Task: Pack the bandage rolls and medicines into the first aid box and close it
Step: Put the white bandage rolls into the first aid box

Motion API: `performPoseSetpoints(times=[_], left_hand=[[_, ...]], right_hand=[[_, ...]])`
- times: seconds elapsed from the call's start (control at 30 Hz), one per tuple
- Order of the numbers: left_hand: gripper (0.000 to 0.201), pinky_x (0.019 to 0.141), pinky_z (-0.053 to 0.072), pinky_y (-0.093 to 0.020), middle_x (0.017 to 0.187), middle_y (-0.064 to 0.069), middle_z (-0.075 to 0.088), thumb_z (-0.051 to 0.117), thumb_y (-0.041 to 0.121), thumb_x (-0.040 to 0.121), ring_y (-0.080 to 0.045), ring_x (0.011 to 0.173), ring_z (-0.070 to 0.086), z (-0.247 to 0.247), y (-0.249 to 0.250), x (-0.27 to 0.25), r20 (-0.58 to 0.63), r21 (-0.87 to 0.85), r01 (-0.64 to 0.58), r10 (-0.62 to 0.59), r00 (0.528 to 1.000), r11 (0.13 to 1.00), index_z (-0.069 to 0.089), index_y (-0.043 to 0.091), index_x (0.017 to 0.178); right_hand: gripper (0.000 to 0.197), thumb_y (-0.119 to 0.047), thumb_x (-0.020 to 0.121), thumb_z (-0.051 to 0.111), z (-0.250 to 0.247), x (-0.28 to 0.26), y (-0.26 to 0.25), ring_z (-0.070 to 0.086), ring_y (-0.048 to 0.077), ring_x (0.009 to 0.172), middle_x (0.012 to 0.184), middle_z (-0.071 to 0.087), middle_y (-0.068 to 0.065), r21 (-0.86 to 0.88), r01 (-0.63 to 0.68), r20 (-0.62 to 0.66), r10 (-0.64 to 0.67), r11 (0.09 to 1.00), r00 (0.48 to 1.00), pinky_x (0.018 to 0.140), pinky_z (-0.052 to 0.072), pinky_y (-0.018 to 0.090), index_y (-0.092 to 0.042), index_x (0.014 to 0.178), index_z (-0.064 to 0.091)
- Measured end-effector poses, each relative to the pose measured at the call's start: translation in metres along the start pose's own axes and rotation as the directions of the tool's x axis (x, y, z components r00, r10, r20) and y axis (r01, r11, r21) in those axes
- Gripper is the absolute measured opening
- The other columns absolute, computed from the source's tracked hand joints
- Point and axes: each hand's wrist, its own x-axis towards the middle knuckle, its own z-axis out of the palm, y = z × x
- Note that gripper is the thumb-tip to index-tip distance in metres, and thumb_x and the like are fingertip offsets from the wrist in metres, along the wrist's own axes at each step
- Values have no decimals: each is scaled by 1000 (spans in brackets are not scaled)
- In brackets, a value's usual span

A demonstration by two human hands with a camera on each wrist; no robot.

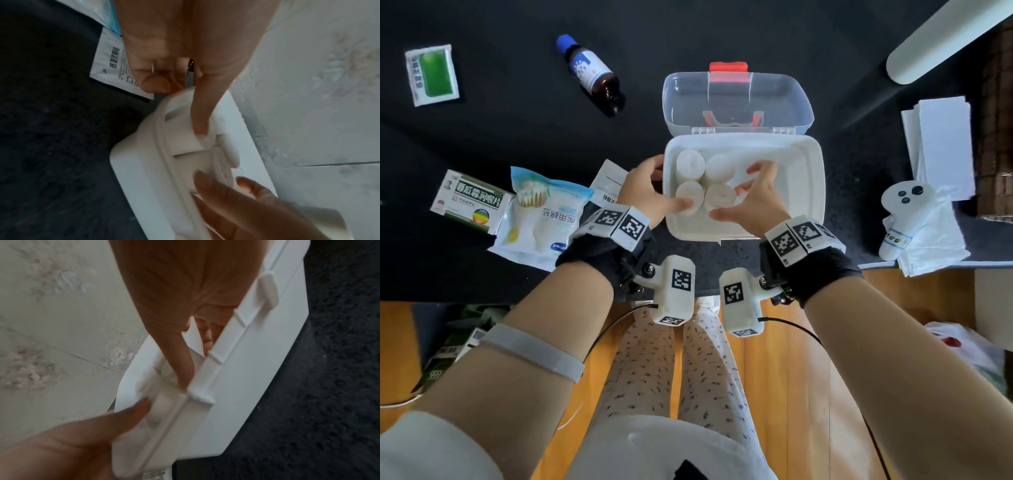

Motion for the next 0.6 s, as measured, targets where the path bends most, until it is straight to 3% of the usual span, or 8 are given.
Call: performPoseSetpoints(times=[0.1, 0.17, 0.23, 0.37, 0.5, 0.6], left_hand=[[77, 97, 45, -37, 126, 5, 54, 77, 20, 71, -9, 107, 48, 1, -3, 0, 33, -15, 18, -17, 999, 1000, 39, 23, 138], [73, 100, 46, -41, 130, 2, 55, 76, 20, 73, -13, 114, 51, 1, -5, 0, 49, -46, 31, -29, 998, 998, 40, 24, 137], [69, 100, 46, -45, 130, 1, 57, 74, 19, 75, -18, 119, 53, 1, -5, 0, 65, -76, 37, -32, 997, 996, 42, 24, 136], [61, 101, 46, -46, 130, 0, 57, 68, 20, 81, -18, 122, 52, 4, -8, -2, 60, -115, 13, -6, 998, 993, 43, 22, 136], [76, 100, 46, -47, 134, 1, 53, 76, 22, 73, -19, 122, 51, 3, -9, -2, 90, -68, 7, -1, 996, 998, 38, 22, 139], [82, 96, 46, -38, 132, 4, 49, 77, 12, 70, -11, 114, 46, 4, -12, 4, 79, -42, 13, -9, 997, 999, 34, 23, 139]], right_hand=[[94, -9, 68, 79, 1, 3, -1, 56, 22, 98, 105, 48, 2, -11, 28, 72, -27, 1000, 997, 88, 43, 30, -24, 138, 18], [90, -5, 69, 76, 3, 5, -1, 63, 29, 97, 97, 50, -3, -13, 53, 116, -51, 998, 992, 93, 49, 38, -30, 138, 23], [84, -2, 71, 72, 6, 7, 0, 64, 31, 98, 88, 46, -8, 0, 71, 116, -71, 997, 991, 88, 50, 35, -29, 135, 25], [78, -3, 76, 68, 12, 10, -1, 60, 29, 106, 88, 41, -13, 60, 98, 82, -103, 993, 991, 84, 46, 28, -22, 136, 22], [75, -5, 77, 68, 13, 11, -2, 56, 22, 104, 87, 41, -16, 54, 110, 65, -113, 993, 991, 92, 49, 33, -18, 135, 23], [74, -7, 76, 69, 12, 10, -1, 50, 13, 96, 85, 42, -15, 28, 116, 47, -117, 993, 992, 94, 50, 39, -18, 134, 24]])
